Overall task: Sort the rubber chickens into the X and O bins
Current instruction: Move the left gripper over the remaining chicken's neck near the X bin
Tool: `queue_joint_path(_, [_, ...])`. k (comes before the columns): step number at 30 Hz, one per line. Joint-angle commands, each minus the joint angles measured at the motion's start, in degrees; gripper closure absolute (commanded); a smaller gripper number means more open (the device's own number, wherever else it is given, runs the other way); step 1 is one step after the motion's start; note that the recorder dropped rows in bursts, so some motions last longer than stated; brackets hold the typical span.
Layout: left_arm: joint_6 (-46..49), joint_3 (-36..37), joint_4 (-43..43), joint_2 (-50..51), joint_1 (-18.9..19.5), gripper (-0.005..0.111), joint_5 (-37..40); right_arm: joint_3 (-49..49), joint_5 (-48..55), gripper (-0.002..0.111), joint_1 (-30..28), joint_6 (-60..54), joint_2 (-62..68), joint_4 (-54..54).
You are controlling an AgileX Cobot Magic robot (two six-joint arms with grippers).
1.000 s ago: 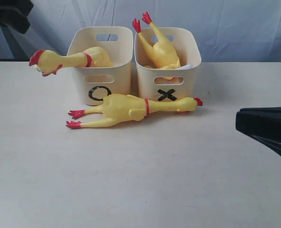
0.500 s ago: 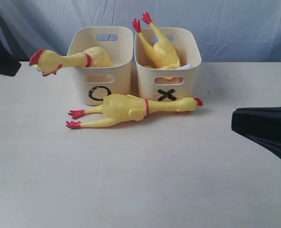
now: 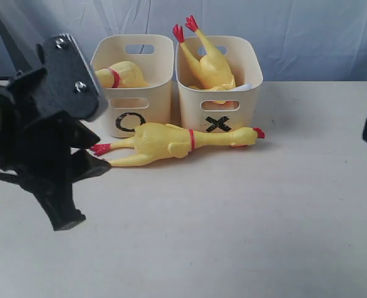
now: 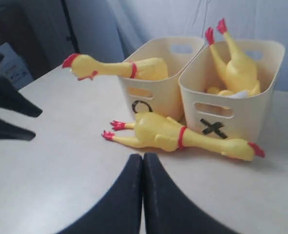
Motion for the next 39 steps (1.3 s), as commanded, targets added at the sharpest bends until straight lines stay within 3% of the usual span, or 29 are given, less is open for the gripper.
queue_joint_path(1, [-2.1, 2.0, 5.6, 5.6, -5.0, 0.068, -8.1, -1.9, -1.6, 0.108, 0.0, 8.9, -5.5, -10.3])
queue_joint_path(8, [-21.5, 1.0, 24.8, 22.4, -9.6, 0.07, -19.7, -2.3, 0.1, 0.108, 0.0, 14.5, -15.1, -18.0])
queue_joint_path(12, [-38.6, -3.4, 42.9, 31.3, -9.8, 0.07, -19.7, -2.3, 2.3, 0.108, 0.0, 16.1, -16.1, -18.9])
queue_joint_path(17, [-48.8, -11.2, 58.5, 40.2, -9.8, 0.067, -19.4, -2.3, 7.0, 0.108, 0.0, 16.1, -16.1, -22.7])
queue_joint_path(21, [-48.9, -17.8, 62.7, 46.6, -9.8, 0.058, -19.8, -2.3, 10.9, 0.108, 0.0, 21.5, -16.1, -30.8])
queue_joint_path(25, [-48.9, -21.6, 66.4, 50.8, -9.8, 0.057, -19.7, -2.3, 14.2, 0.108, 0.0, 26.9, -16.1, -35.9])
queue_joint_path(39, [-49.8, -34.5, 67.0, 62.3, -9.8, 0.057, -14.0, -2.3, 14.8, 0.108, 0.0, 27.3, -16.1, -37.3])
